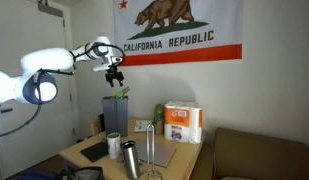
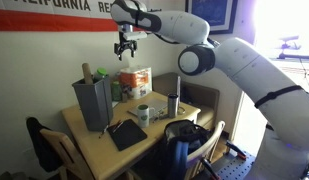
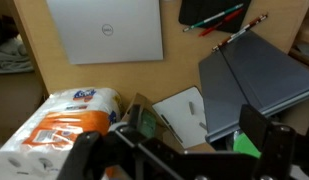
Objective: Put the green lid on the bottle and then throw the bottle in the bin
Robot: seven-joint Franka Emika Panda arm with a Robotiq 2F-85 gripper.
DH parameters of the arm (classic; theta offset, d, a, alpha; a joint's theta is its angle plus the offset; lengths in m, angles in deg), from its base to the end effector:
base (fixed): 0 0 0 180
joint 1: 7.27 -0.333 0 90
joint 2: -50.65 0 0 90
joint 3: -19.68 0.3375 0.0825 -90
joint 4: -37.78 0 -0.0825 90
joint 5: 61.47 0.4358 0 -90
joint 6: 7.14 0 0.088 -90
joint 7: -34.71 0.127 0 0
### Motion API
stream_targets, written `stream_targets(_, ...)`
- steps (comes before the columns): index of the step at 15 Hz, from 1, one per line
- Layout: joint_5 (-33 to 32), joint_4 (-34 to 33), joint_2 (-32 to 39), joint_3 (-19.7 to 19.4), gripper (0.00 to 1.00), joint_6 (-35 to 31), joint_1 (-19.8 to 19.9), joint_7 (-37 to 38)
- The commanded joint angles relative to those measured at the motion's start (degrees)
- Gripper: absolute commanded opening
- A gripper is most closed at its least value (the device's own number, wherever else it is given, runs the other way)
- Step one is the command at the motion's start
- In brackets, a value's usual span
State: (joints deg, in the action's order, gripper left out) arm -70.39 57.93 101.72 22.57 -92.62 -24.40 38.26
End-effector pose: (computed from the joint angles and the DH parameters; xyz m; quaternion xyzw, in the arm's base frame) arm 0.7822 0.2356 0.5989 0.9840 0.1147 0.1324 0.0315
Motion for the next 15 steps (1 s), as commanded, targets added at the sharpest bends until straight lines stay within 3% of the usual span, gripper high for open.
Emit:
stream_targets(1, 2.74, 0.0, -0.77, 1.83, 1.0, 8.69, 3.26, -1.75)
stream_targets(8, 4.8, 0.17, 0.13, 3.69, 1.0, 18.43, 6.19, -2.12)
stream_targets(11, 9.02, 2.59, -0.72, 2.99, 1.0, 18.93, 7.32, -3.02)
stream_targets(15, 8.78, 1.48, 0.27, 1.72, 1.0, 17.51, 6.7, -2.41)
